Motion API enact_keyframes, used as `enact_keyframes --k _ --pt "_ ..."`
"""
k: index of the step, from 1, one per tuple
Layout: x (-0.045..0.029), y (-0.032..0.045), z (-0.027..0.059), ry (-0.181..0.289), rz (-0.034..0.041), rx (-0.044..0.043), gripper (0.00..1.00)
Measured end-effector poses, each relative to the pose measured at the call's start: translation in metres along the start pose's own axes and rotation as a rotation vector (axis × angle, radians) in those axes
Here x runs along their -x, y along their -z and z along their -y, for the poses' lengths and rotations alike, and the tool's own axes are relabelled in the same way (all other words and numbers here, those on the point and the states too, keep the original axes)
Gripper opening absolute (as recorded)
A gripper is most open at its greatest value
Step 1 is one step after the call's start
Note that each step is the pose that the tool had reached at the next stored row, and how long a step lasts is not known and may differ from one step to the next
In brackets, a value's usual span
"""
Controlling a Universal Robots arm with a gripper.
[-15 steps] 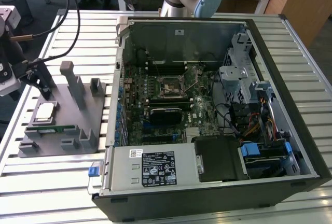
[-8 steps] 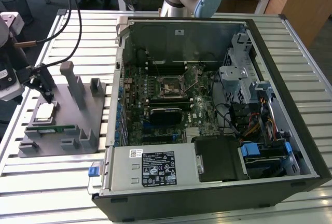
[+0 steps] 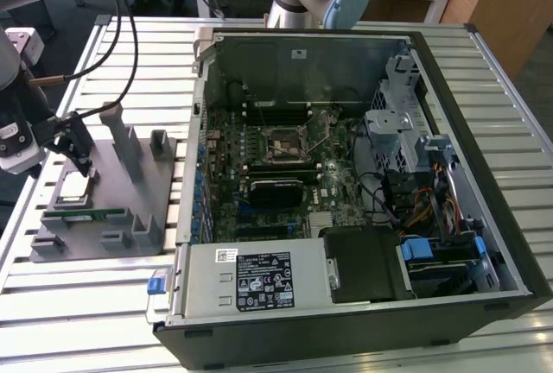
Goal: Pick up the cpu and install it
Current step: 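Pick up the cpu and move it towards the insertion slot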
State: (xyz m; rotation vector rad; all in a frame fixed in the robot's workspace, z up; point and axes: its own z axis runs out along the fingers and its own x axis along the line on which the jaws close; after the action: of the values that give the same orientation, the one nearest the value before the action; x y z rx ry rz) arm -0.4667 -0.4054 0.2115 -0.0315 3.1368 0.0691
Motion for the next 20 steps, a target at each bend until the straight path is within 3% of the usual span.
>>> enact_keyframes --k 17,20 --pt "0.0031 -0.0223 0.0010 0.017 -0.0012 0.0036 0.88" --pt "0.0035 -0.0254 0.0012 0.017 -0.0015 0.0037 0.80"
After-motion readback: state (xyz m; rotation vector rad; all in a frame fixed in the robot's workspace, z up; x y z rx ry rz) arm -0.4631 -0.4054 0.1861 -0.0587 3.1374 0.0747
